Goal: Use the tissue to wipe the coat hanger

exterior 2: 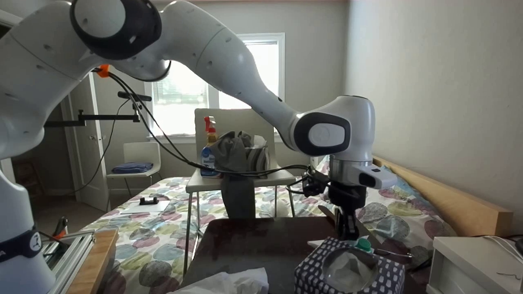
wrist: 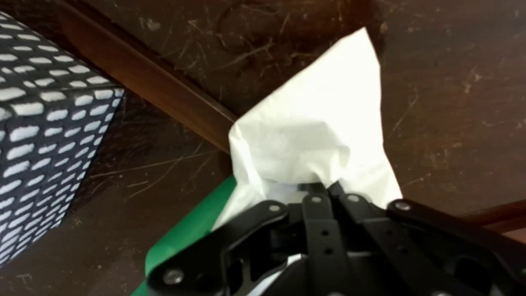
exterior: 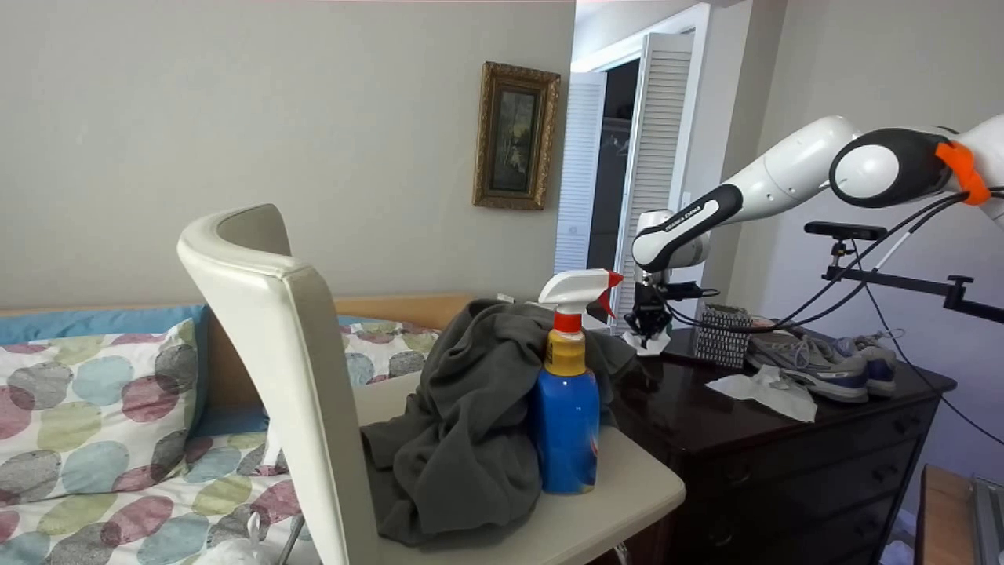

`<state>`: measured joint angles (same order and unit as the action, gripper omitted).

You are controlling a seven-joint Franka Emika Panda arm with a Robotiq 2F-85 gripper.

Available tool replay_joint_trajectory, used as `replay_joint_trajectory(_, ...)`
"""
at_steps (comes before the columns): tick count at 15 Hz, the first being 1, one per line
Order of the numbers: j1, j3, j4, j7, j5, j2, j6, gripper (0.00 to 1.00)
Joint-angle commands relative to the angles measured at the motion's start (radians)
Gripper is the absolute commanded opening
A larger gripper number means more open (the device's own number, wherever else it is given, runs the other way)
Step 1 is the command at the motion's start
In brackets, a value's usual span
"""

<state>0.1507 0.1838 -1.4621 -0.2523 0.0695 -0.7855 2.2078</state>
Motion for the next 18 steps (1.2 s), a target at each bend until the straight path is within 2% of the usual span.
replay_joint_trajectory(1,-0.006,0.014,-0.098,0.012,-0.044,0.022,-0.007,0.01)
replay_joint_trajectory(11,-0.033,0.058,-0.196,0.002,-0.186,0.063,-0.025,0.01)
replay_joint_trajectory(18,-0.02,0.027,-0.162,-0.004,-0.159,0.046,0.014,0.01)
